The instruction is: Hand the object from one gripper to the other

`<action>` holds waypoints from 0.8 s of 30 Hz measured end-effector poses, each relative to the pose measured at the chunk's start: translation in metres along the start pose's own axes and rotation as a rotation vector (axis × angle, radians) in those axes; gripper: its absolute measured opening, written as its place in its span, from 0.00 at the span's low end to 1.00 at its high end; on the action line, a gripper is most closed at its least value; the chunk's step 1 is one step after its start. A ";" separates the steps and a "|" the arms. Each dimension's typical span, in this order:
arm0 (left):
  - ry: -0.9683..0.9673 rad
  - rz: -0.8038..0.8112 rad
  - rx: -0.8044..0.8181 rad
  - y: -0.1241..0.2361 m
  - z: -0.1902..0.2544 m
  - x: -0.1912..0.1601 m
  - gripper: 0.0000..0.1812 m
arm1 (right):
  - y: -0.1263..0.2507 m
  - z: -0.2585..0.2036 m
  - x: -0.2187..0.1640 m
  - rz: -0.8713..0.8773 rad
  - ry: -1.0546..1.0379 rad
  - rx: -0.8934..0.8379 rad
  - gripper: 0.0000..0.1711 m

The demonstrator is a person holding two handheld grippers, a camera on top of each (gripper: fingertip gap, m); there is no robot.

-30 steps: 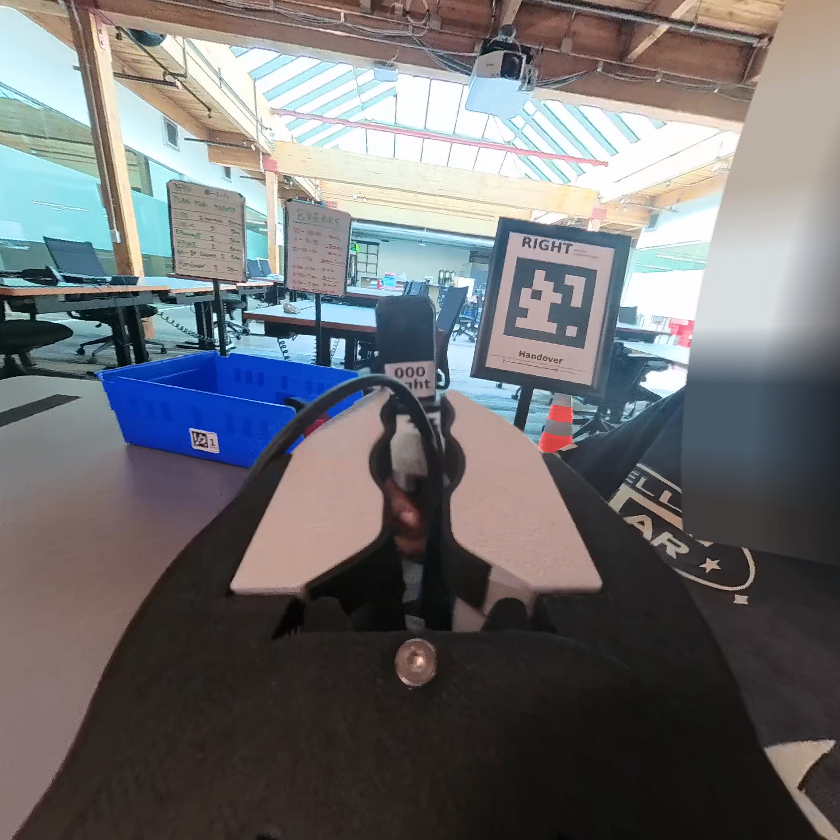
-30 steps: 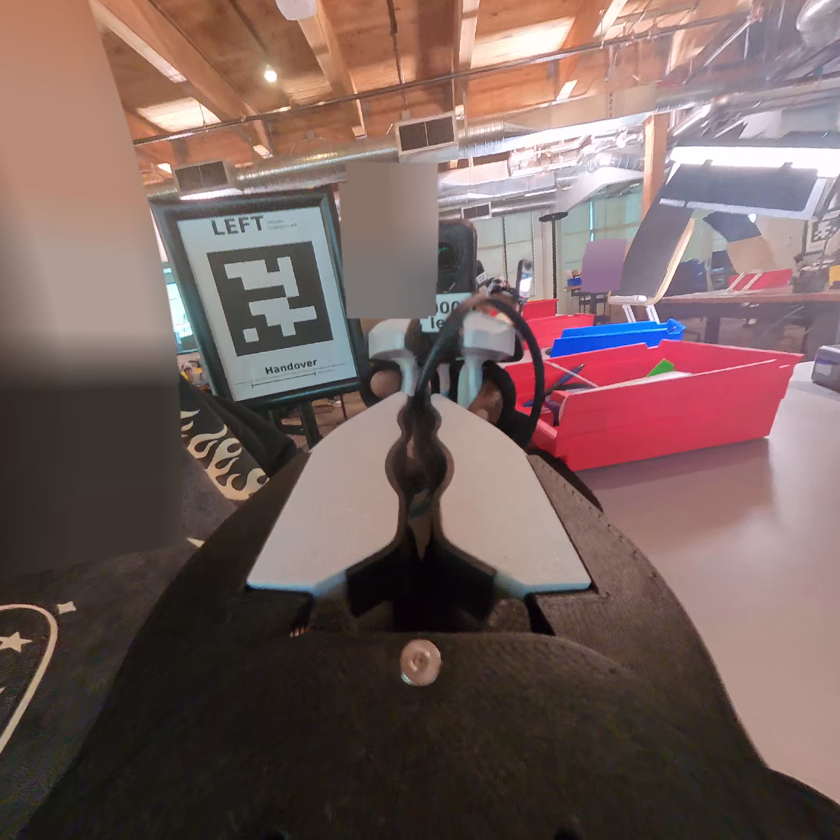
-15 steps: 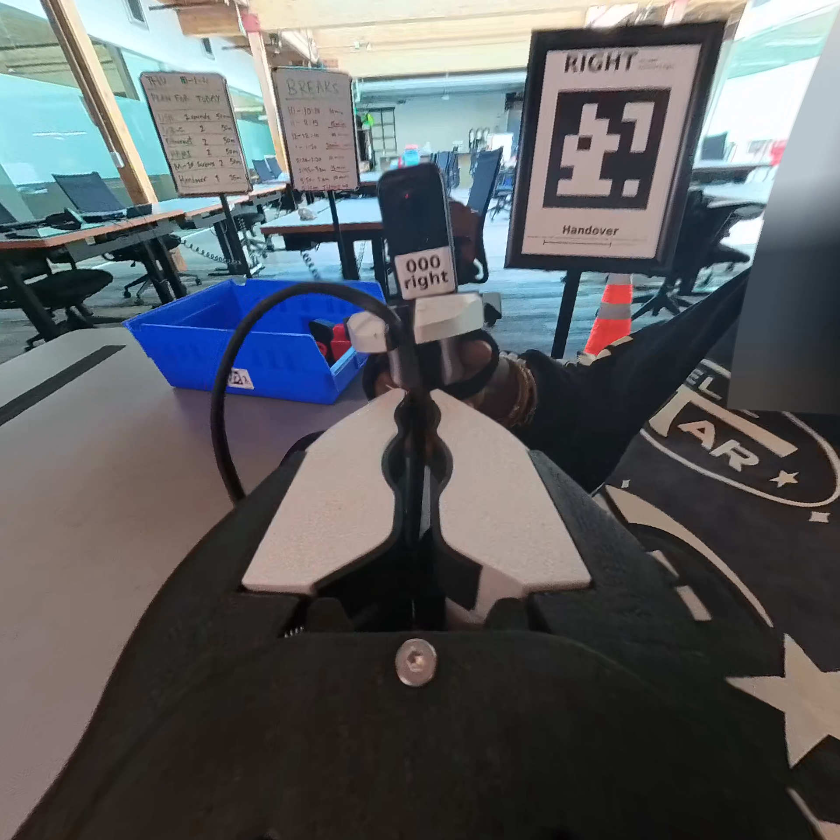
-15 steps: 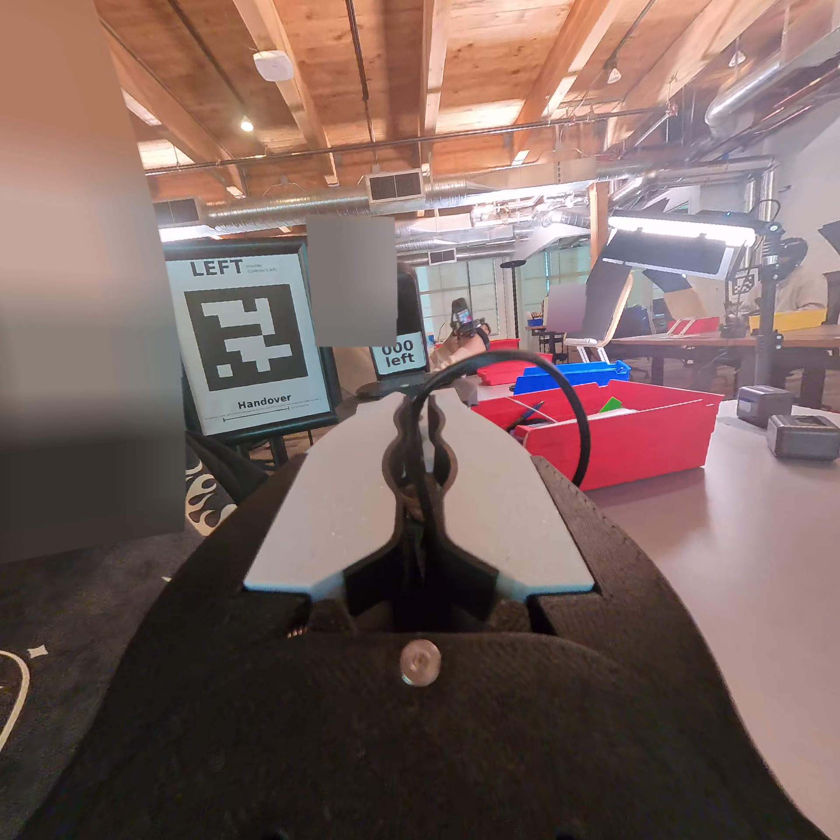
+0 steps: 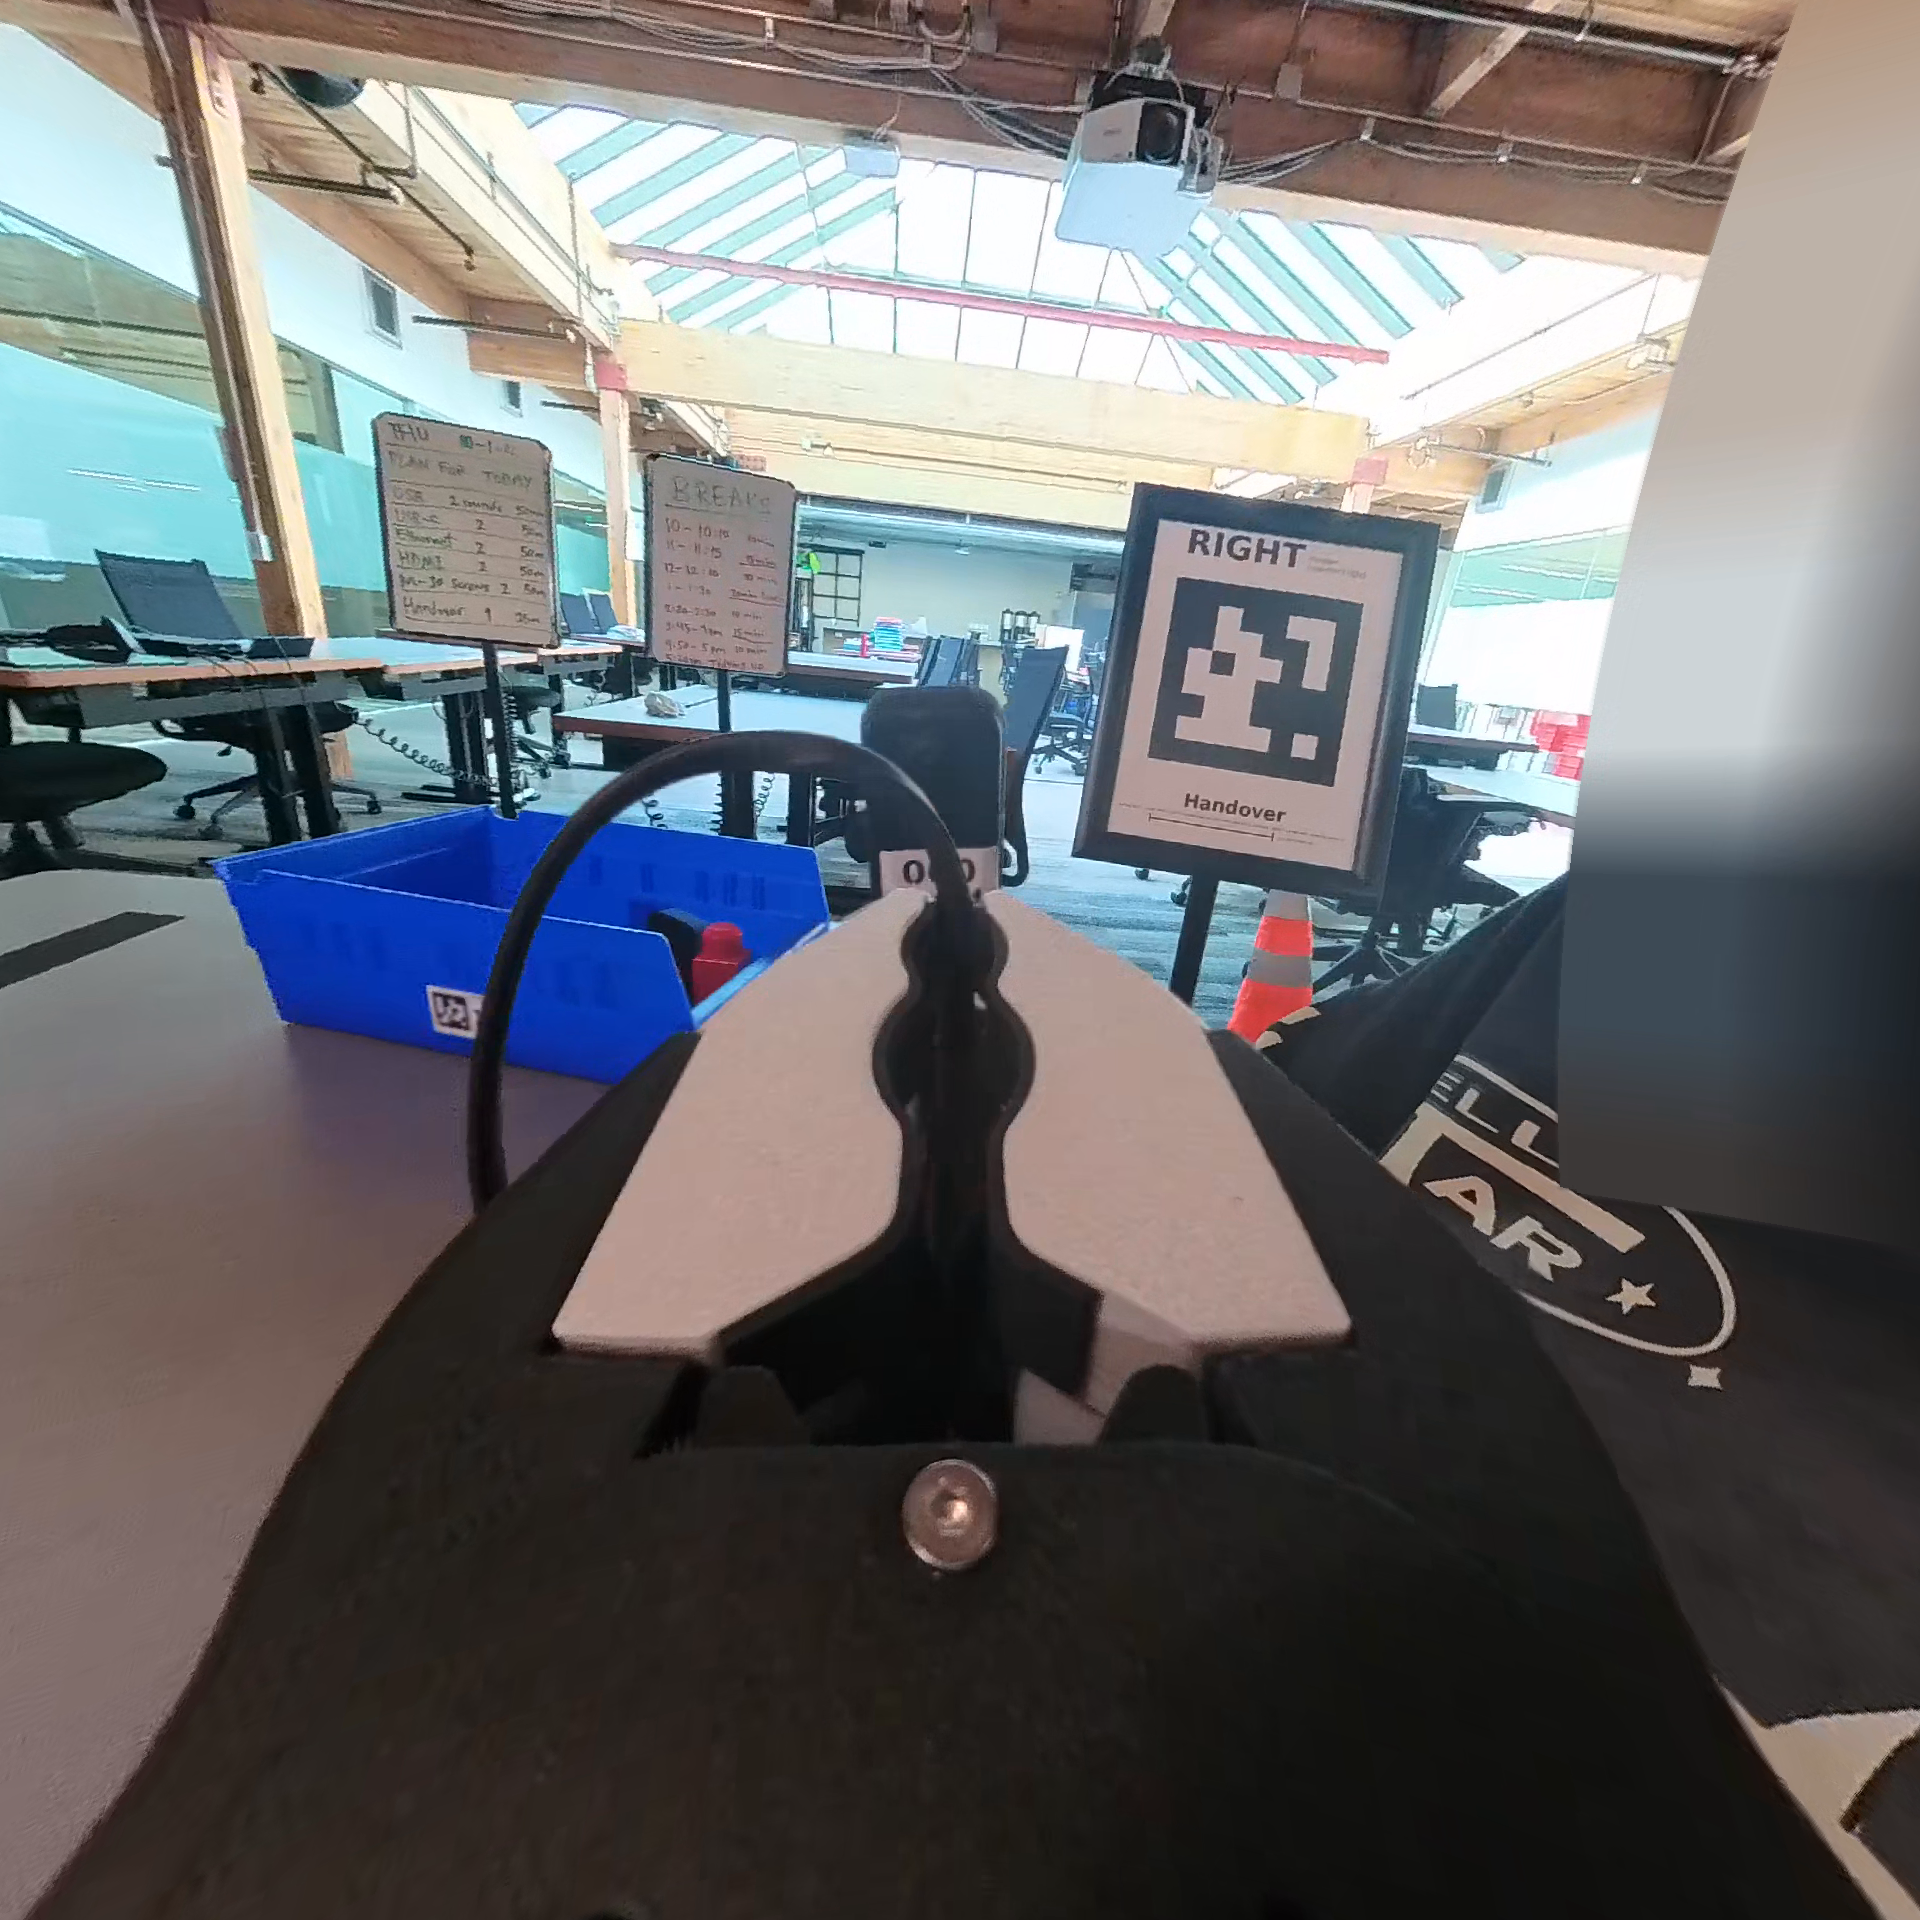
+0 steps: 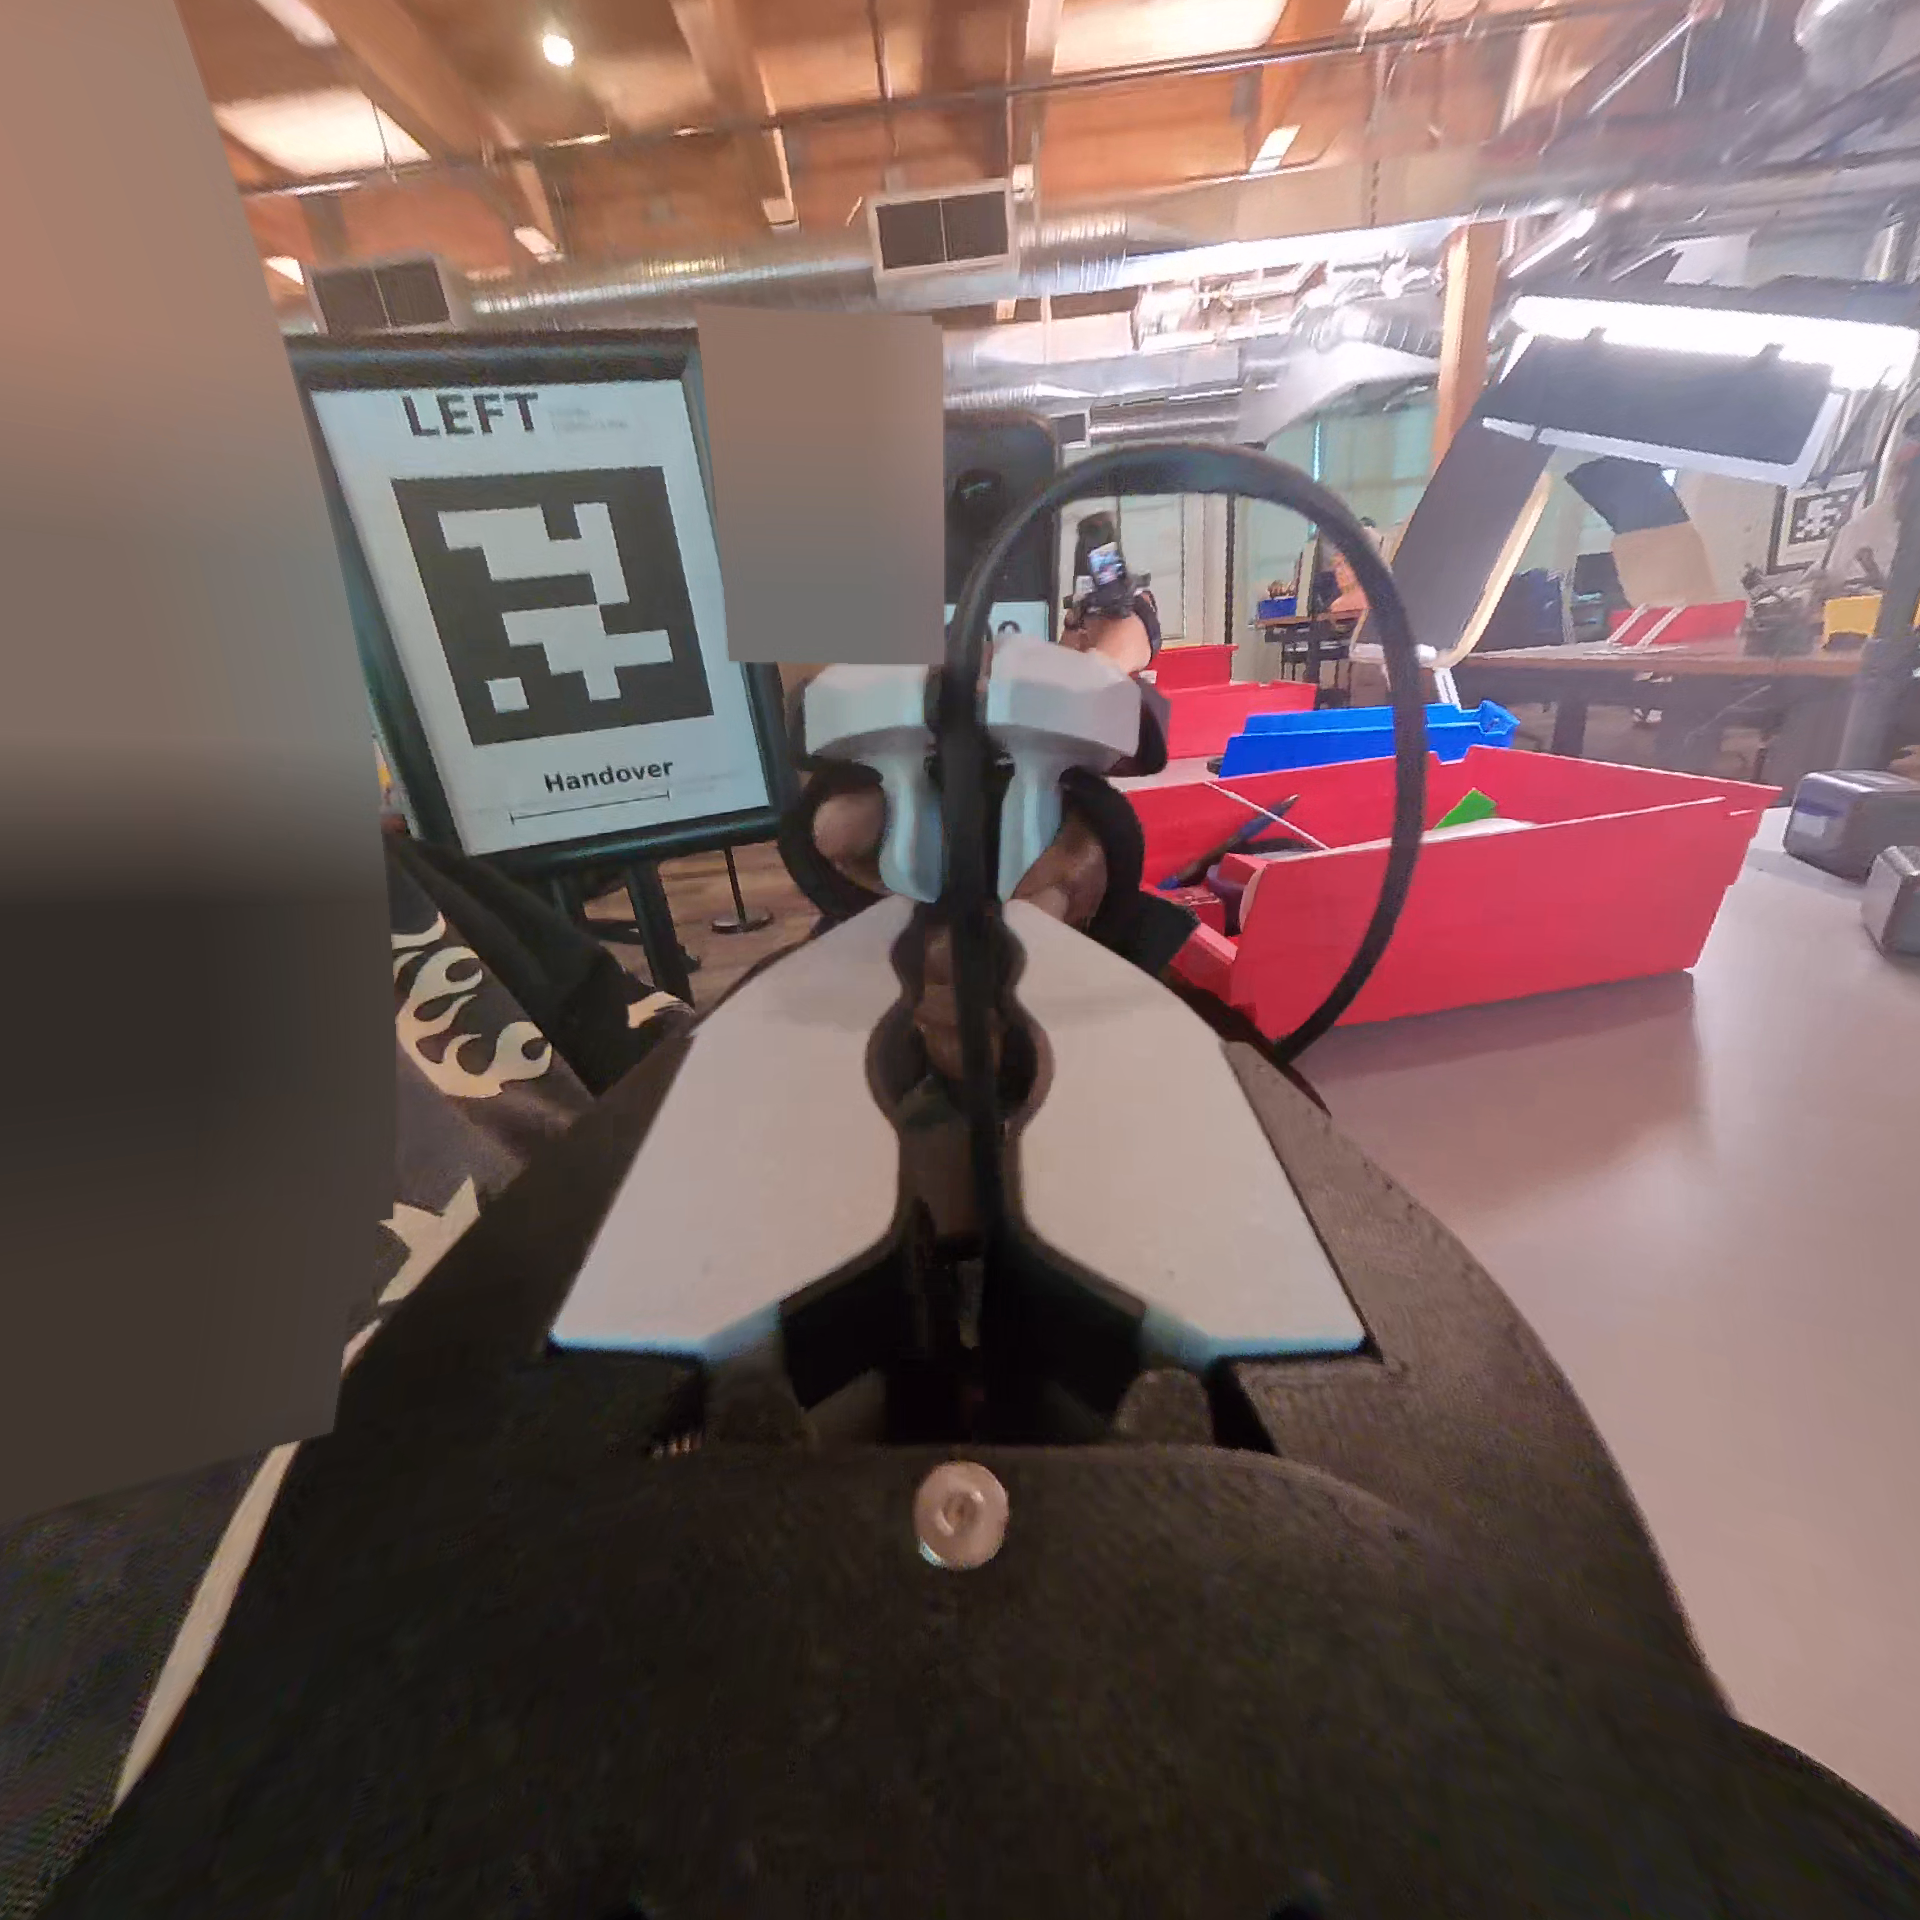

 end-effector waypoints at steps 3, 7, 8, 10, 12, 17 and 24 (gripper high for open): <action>0.006 0.023 0.005 0.000 0.000 0.002 0.03 | 0.002 0.000 0.003 -0.009 0.000 0.004 0.04; -0.011 0.011 0.044 0.007 -0.006 0.004 0.10 | 0.008 0.002 0.015 0.050 -0.019 -0.006 0.04; -0.010 -0.006 0.047 0.008 -0.006 0.003 0.11 | 0.011 0.003 0.019 0.073 -0.023 -0.015 0.04; -0.012 -0.061 0.053 0.008 -0.008 -0.001 0.12 | 0.015 0.006 0.025 0.108 -0.028 -0.032 0.03; -0.013 -0.150 0.048 0.005 -0.008 -0.011 0.11 | 0.019 0.008 0.030 0.134 -0.032 -0.043 0.03; -0.044 -0.266 0.018 -0.006 -0.004 -0.030 0.03 | 0.022 0.007 0.035 0.147 -0.049 -0.029 0.03; 0.058 -0.138 -0.027 -0.003 -0.003 -0.017 0.03 | 0.022 0.006 0.034 0.152 -0.056 -0.021 0.11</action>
Point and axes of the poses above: each gripper's, where its closed fingertips meet, y back along the fingers, x out of its top, z = x × y across the jaws, the point moved 5 cm from there along y, back along the fingers, and after that the axes turned 3 degrees about -x, right-handed, at the moved point
